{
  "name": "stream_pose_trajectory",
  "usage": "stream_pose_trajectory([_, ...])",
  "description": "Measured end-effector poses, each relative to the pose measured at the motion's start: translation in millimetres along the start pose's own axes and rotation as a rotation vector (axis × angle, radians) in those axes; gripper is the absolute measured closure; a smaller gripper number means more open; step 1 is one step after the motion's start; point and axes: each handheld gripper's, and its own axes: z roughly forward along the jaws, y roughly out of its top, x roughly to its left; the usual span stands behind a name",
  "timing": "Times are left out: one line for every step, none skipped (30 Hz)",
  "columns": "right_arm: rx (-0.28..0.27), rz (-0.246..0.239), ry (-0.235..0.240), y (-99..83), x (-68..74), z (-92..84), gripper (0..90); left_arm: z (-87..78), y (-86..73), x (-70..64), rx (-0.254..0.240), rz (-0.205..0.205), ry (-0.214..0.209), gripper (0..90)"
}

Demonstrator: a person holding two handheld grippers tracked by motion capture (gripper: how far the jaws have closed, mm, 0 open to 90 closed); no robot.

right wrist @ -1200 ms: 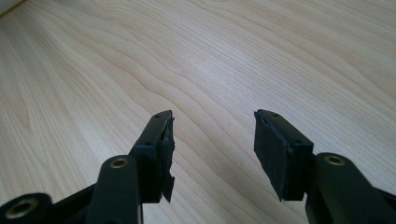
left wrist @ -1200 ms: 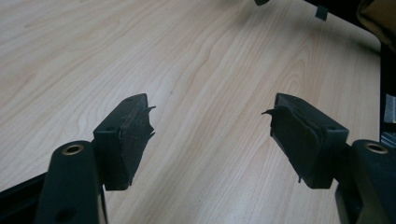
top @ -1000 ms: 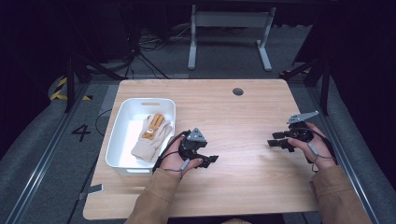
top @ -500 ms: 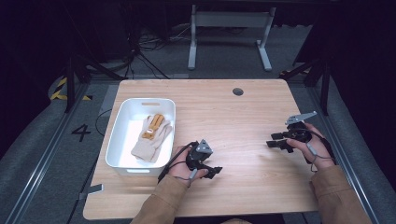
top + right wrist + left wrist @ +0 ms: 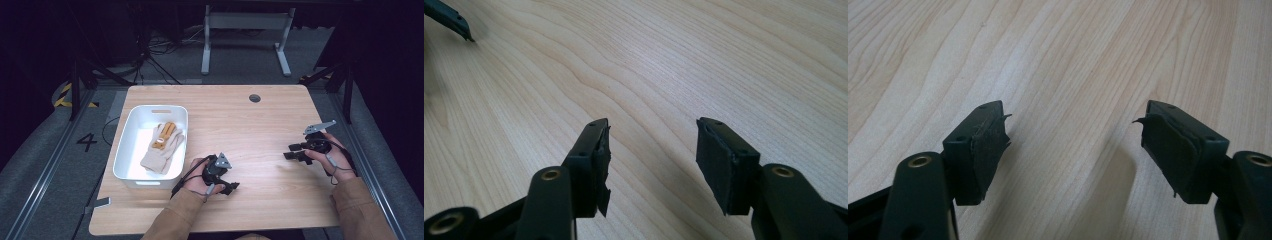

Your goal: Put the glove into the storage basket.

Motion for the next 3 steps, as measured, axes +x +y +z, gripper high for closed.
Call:
stream_pose_trajectory([-0.002, 0.001, 0.0, 0.1, -0.1, -0.1, 48.2, -0.5, 0.3, -0.3, 0.002, 0.0, -0.002, 26.6])
stream_pose_trajectory([-0.006, 0.003, -0.003, 0.1, -0.2, -0.3, 48.2, -0.9, 0.6, -0.6, -0.001, 0.002, -0.001, 26.5])
stream_pose_trajectory([-0.006, 0.003, -0.003, 0.1, -0.2, -0.3, 48.2, -1.1, 0.8, -1.1, -0.008, 0.004, -0.002, 26.5])
